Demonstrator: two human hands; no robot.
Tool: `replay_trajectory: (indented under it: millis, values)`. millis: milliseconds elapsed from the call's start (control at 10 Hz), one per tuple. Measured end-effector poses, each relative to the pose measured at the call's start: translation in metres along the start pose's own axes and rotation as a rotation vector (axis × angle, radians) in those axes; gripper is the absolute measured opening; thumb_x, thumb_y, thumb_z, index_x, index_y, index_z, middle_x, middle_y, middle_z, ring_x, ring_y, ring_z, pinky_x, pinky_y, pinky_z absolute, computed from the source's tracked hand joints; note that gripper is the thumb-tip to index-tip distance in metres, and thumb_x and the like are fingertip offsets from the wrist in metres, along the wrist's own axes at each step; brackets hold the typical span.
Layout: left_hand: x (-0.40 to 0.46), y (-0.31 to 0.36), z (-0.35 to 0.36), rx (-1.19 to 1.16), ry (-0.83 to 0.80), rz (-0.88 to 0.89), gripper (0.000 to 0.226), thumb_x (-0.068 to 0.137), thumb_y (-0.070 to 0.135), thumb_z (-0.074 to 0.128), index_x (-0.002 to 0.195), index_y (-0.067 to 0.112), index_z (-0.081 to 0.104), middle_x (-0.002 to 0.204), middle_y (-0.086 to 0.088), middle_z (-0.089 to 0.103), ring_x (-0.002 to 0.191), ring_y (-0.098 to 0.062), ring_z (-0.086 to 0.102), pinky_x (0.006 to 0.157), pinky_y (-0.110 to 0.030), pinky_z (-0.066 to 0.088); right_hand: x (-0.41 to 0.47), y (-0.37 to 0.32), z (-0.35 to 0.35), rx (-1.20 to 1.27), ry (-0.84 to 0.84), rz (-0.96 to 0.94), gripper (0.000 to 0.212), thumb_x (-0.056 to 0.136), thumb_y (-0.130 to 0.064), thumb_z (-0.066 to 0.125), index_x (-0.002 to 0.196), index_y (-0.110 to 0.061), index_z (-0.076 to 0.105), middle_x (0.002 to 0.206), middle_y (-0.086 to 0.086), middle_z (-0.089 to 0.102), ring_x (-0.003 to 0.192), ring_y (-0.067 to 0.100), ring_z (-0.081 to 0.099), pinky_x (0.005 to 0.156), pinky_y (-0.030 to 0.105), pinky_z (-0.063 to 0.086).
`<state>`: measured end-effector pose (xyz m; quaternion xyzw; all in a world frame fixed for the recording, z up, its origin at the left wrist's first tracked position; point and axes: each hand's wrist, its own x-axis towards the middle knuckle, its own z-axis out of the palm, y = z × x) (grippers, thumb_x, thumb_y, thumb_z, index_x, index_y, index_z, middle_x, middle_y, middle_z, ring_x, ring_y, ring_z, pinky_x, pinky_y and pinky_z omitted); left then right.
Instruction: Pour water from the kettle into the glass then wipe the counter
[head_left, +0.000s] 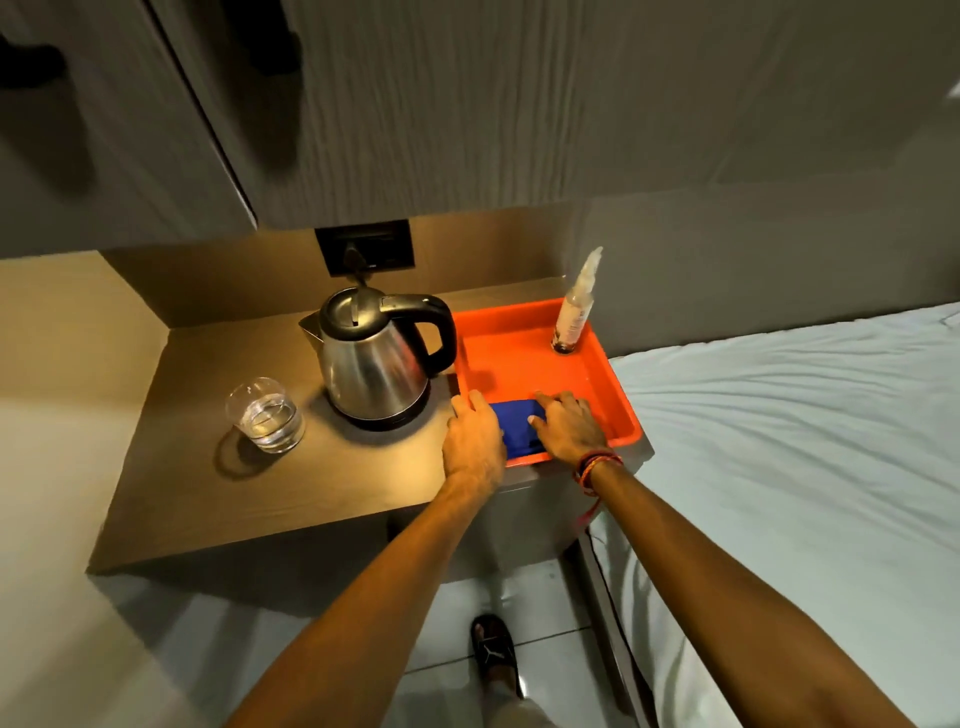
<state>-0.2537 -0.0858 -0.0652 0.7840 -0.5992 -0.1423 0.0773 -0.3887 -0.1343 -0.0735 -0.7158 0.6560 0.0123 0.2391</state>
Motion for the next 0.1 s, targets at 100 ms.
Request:
replay_trajectory:
  millis: [100]
  values:
    - [-0.0101,-0.0056,-0.0221,-0.051,0.063,0.028,0.06,0.094,0.033,0.068,0.141,0.012,0.037,0.137,-0.019,0.046,0.118,-0.036,0.061,0.091,-0.043,0.06,-0.0174,-0.0062,-0.0112,0.035,0.089,0.008,0.058,0.104,-0.042,0.038,0.157,-0.021,0.029,0.148,0.021,0.044,0.135,0.043,0.044,0.109,0.053,0.041]
